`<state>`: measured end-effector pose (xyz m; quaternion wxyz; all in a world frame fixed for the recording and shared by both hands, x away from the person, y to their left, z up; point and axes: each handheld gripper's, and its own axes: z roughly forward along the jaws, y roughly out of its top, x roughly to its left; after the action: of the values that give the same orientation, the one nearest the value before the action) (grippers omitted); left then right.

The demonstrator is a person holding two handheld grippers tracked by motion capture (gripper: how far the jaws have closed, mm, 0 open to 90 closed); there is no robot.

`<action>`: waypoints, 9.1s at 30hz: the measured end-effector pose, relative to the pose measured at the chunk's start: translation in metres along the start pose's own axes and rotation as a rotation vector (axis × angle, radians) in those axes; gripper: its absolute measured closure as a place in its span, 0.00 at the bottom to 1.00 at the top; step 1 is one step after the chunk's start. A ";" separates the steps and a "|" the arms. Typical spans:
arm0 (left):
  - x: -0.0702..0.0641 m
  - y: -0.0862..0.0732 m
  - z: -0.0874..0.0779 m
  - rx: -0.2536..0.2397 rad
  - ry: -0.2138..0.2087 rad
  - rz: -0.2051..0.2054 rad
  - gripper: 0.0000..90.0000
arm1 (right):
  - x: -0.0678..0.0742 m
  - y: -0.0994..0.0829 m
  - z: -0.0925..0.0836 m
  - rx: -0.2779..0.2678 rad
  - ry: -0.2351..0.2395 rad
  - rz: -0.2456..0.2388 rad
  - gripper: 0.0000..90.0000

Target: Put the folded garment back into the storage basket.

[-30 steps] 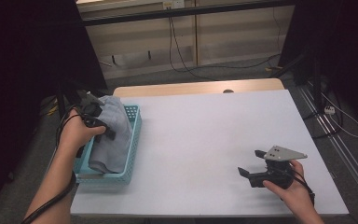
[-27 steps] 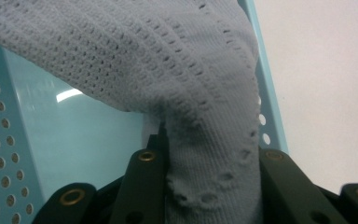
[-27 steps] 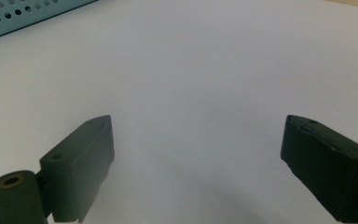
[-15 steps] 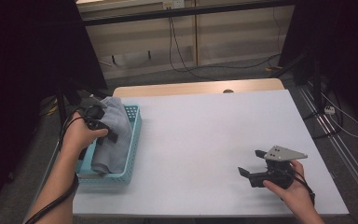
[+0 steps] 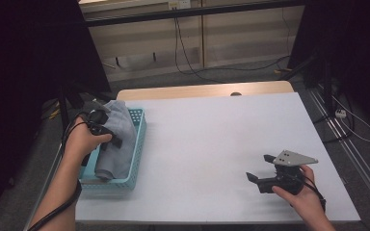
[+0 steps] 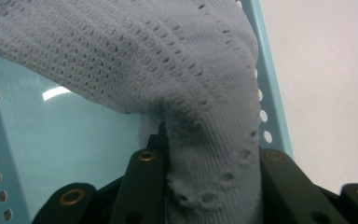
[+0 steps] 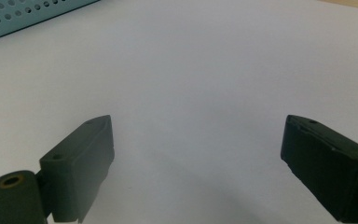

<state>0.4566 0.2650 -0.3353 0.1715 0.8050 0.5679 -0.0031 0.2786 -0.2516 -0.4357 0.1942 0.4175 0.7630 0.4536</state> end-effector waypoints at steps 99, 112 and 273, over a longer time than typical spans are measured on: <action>0.034 -0.005 -0.009 -0.217 0.054 -0.055 0.66 | 0.001 0.000 0.003 0.004 0.001 -0.006 0.10; 0.039 -0.001 0.013 -0.287 0.039 -0.080 0.93 | 0.002 0.000 0.004 0.007 0.004 -0.005 0.10; -0.061 0.016 0.025 -0.267 -0.098 0.237 0.31 | 0.000 0.006 0.006 -0.004 0.008 -0.004 0.10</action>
<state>0.4543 0.1979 -0.3422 0.3034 0.8353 0.4554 0.0535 0.2855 -0.2464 -0.4336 0.1928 0.4136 0.7638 0.4565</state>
